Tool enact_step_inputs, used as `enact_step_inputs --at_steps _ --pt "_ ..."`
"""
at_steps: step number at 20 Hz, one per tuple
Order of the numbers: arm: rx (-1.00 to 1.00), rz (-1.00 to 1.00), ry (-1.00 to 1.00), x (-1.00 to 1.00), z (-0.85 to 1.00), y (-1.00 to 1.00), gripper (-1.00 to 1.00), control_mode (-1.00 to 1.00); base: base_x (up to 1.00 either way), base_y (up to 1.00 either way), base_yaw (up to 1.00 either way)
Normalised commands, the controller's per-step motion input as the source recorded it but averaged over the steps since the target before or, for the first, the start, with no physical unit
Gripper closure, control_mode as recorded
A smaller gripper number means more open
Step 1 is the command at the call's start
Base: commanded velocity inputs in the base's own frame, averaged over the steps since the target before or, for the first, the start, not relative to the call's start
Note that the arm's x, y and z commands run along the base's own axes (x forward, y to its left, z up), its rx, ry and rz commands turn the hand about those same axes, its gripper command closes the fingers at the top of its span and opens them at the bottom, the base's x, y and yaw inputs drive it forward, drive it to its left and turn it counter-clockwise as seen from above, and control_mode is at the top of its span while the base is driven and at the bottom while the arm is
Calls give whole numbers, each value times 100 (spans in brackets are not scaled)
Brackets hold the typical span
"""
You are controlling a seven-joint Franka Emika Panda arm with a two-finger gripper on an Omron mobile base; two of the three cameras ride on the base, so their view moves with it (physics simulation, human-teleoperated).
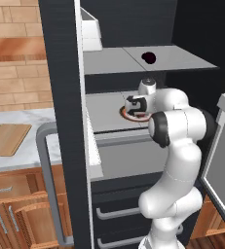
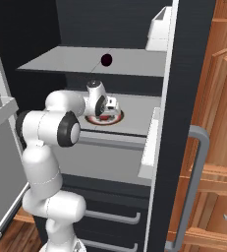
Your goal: Retrieve the steak from the fridge and place it on the cutting board.
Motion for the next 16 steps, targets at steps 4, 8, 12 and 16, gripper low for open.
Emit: enact_step_inputs --at_steps 4,8,12,16 --pt "0 0 8 5 -32 0 -100 -100 0 0 0" --pt "0 0 5 0 -26 0 -100 -100 0 0 0" --pt "0 0 0 0 -13 0 -100 -100 0 0 0" --pt "0 0 0 0 -16 0 100 -100 0 0 0"
